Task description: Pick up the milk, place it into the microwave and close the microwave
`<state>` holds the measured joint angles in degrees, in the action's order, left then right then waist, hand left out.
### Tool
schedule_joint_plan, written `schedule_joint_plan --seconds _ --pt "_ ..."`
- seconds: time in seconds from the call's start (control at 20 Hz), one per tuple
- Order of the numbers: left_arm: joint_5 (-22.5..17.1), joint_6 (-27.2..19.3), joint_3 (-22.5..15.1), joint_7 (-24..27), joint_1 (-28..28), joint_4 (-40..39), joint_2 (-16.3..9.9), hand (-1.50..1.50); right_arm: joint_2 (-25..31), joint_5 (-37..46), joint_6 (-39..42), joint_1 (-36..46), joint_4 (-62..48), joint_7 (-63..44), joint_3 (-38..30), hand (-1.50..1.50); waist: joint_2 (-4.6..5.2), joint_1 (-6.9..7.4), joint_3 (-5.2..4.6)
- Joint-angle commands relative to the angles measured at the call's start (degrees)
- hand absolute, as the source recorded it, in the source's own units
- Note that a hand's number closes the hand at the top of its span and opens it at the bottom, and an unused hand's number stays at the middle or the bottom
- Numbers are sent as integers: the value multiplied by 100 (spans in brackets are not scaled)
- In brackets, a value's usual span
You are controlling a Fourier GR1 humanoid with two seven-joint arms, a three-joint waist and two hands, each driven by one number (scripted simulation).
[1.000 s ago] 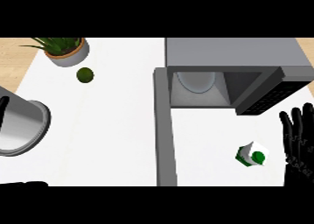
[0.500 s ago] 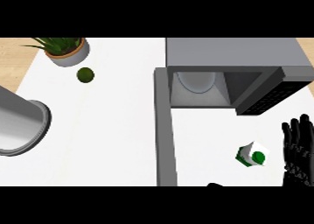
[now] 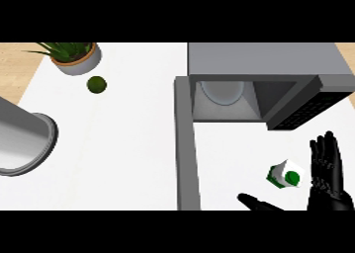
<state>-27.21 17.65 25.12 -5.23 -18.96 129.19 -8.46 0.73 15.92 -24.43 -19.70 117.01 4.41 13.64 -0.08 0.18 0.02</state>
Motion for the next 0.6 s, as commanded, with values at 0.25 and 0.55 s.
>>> schedule_joint_plan --seconds 0.25,0.55 --pt "-217 389 386 6 -66 -112 23 -150 54 -941 57 101 -1491 1191 -967 -150 4 -1 0" --pt "-413 303 504 -437 -177 342 127 -150 1 -1394 252 -479 -1843 2047 -1257 -150 0 -29 2"
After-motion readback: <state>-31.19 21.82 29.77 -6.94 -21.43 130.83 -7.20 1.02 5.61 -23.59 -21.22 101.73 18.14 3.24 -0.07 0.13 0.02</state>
